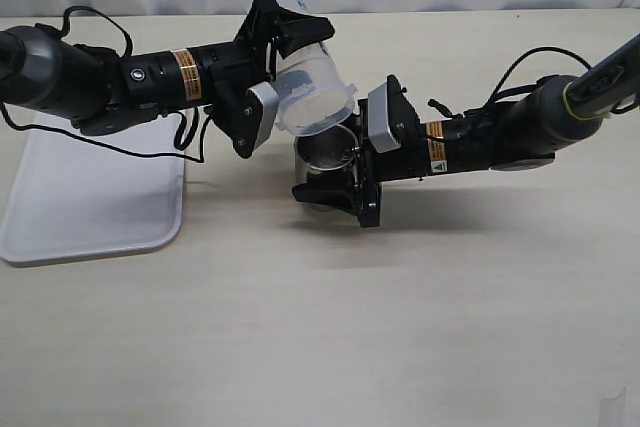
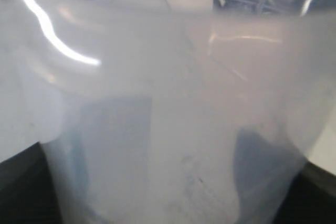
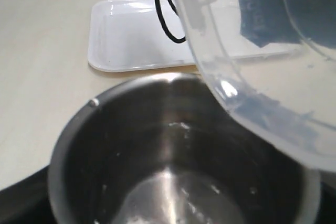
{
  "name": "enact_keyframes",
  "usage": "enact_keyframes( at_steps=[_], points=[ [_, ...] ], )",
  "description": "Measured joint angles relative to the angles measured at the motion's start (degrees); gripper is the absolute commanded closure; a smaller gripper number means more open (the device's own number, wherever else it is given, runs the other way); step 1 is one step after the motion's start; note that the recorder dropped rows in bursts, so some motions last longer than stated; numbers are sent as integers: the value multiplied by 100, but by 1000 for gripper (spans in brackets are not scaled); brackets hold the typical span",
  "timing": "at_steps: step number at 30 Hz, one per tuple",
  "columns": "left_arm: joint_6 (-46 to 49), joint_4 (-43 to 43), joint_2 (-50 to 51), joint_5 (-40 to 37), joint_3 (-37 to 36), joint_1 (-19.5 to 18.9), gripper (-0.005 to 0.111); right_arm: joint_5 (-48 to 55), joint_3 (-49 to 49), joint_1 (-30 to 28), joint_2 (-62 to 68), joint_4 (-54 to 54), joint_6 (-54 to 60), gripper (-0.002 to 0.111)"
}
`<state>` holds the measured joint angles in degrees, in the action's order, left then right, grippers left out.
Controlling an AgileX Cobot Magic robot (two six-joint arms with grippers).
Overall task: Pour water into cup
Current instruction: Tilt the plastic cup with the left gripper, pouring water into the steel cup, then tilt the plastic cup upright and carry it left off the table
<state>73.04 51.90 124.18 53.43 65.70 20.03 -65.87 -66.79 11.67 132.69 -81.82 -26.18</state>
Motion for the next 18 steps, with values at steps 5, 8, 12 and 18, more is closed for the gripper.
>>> enact_keyframes(
  at_steps=[5,8,12,18],
  points=[
    [-113,0,0,-10,0,0,107,0,0,0,0,0,0,104],
    [-146,0,0,-21,0,0,107,0,0,0,0,0,0,104],
    [-158,0,0,-21,0,0,107,0,0,0,0,0,0,104],
    [-167,0,0,-21,0,0,107,0,0,0,0,0,0,104]
  ],
)
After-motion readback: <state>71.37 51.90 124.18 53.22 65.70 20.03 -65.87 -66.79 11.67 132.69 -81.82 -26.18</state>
